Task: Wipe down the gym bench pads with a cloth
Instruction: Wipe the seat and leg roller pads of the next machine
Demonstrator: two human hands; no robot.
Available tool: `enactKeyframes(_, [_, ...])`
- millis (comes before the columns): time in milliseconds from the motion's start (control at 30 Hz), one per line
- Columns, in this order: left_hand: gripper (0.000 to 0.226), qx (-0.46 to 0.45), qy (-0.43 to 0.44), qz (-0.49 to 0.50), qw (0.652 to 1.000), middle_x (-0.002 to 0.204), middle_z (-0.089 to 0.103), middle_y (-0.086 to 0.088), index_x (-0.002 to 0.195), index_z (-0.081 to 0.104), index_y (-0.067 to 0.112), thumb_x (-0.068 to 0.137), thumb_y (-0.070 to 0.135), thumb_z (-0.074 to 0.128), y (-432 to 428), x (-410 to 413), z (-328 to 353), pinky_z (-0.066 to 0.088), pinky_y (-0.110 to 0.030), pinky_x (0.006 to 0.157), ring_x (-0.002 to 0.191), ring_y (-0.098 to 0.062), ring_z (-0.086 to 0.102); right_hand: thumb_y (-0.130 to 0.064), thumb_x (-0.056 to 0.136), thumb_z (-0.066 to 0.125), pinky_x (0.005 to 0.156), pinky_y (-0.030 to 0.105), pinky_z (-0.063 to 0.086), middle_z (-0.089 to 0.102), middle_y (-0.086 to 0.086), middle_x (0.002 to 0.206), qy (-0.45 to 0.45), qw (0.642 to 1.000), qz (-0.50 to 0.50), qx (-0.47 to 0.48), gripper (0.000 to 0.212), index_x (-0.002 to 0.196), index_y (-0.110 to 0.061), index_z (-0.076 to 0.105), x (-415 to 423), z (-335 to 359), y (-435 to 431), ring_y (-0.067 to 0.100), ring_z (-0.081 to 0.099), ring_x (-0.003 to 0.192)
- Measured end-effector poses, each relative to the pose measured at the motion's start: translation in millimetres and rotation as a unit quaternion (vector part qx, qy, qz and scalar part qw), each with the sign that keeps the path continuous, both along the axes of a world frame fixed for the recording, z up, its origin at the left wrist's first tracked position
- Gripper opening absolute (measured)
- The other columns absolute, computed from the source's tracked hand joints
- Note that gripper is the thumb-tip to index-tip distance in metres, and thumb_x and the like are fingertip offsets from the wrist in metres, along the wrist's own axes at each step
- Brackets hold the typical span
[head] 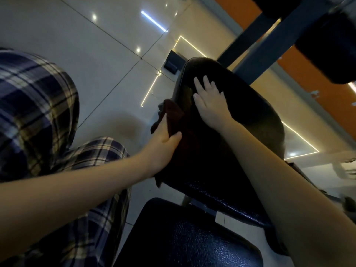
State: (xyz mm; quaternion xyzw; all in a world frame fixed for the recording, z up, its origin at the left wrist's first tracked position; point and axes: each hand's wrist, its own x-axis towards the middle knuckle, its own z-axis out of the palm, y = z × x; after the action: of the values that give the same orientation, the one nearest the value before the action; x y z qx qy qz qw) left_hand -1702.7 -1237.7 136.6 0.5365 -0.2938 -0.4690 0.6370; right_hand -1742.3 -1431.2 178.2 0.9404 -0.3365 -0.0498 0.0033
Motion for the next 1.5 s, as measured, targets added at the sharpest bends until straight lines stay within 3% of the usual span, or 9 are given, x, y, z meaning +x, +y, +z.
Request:
enactKeyframes(200, [0.064,0.022,-0.054,0.022,0.998,0.153,0.028,0.010,0.153,0.009,0.032,0.101,0.020,0.043,26,-29,-8,0.025,-0.033,0.118,0.140,-0.007,0.027,-0.041,0.104,0.027,0.118,0.046,0.001,0.001,0.001,0.163,0.021,0.999,0.027,0.036,0.054,0.154,-0.030,0.010,-32,8,27,0.021,-0.001,0.149])
enactKeyframes(500, [0.046,0.057,-0.004,0.039,0.998,0.114,0.047,0.015,0.149,0.024,0.021,0.105,0.029,0.035,-7,-2,8,0.040,-0.003,0.068,0.111,-0.005,0.046,-0.042,0.099,0.043,0.118,0.031,-0.004,-0.013,-0.013,0.160,0.078,0.983,0.056,0.158,0.066,0.152,-0.041,0.003,-110,35,75,0.004,-0.013,0.145])
enactKeyframes(600, [0.049,0.062,-0.044,0.045,0.996,0.121,0.044,0.018,0.151,0.019,0.023,0.104,0.029,0.035,5,-15,3,0.036,0.003,0.074,0.112,0.000,0.044,-0.043,0.095,0.050,0.113,0.022,-0.001,-0.011,-0.018,0.159,0.106,0.975,0.052,0.189,0.070,0.151,-0.042,0.009,-122,46,77,-0.003,-0.010,0.141])
enactKeyframes(733, [0.056,0.047,-0.062,-0.005,0.997,0.129,0.043,0.020,0.153,0.012,0.032,0.103,0.026,0.036,30,-27,-3,0.035,0.005,0.079,0.112,0.007,0.046,-0.038,0.093,0.055,0.107,0.013,0.021,0.030,-0.012,0.154,0.006,0.981,0.034,0.193,0.045,0.137,-0.030,0.049,-120,56,86,-0.006,0.024,0.135])
enactKeyframes(833, [0.046,0.070,-0.044,-0.028,0.996,0.110,0.052,0.026,0.147,0.026,0.038,0.103,0.029,0.036,39,-18,3,0.042,0.002,0.068,0.087,0.016,0.055,-0.035,0.091,0.058,0.074,0.011,0.044,0.063,-0.005,0.105,-0.106,0.958,-0.036,0.265,0.018,0.102,-0.024,0.065,-107,62,107,-0.005,0.058,0.090])
enactKeyframes(933, [0.022,0.087,-0.030,-0.017,0.996,0.096,0.066,0.014,0.114,0.055,0.041,0.102,0.033,0.039,45,-5,13,0.046,-0.007,0.065,0.084,0.008,0.064,-0.038,0.083,0.067,0.062,0.015,0.049,0.064,-0.002,0.096,-0.108,0.901,-0.113,0.404,0.027,0.104,-0.021,0.062,-95,59,130,0.003,0.063,0.077])
enactKeyframes(1067, [0.019,0.078,-0.014,0.024,0.997,0.095,0.070,0.009,0.093,0.059,0.042,0.100,0.038,0.042,52,7,35,0.054,-0.020,0.078,0.085,0.000,0.067,-0.024,0.072,0.081,0.061,0.020,0.052,0.065,0.004,0.103,-0.133,0.849,-0.158,0.486,0.073,0.133,-0.027,0.043,-81,55,142,0.015,0.068,0.081])
enactKeyframes(1200, [0.029,0.045,0.015,0.028,0.998,0.105,0.071,0.002,0.108,0.063,0.036,0.095,0.053,0.044,42,22,66,0.052,-0.048,0.093,0.102,-0.019,0.067,-0.011,0.077,0.076,0.052,0.018,0.045,0.064,0.000,0.073,-0.176,0.833,-0.131,0.507,0.042,0.116,-0.017,0.060,-68,69,142,0.008,0.059,0.060])
enactKeyframes(1500, [0.017,-0.030,0.005,0.056,0.998,0.095,0.066,0.001,0.089,0.057,0.035,0.098,0.043,0.046,-5,45,152,0.054,-0.036,0.082,0.091,-0.016,0.066,-0.012,0.085,0.066,0.063,0.024,0.056,0.072,-0.002,0.082,-0.275,0.846,-0.151,0.432,0.012,0.096,-0.017,0.065,-48,148,113,0.014,0.071,0.075])
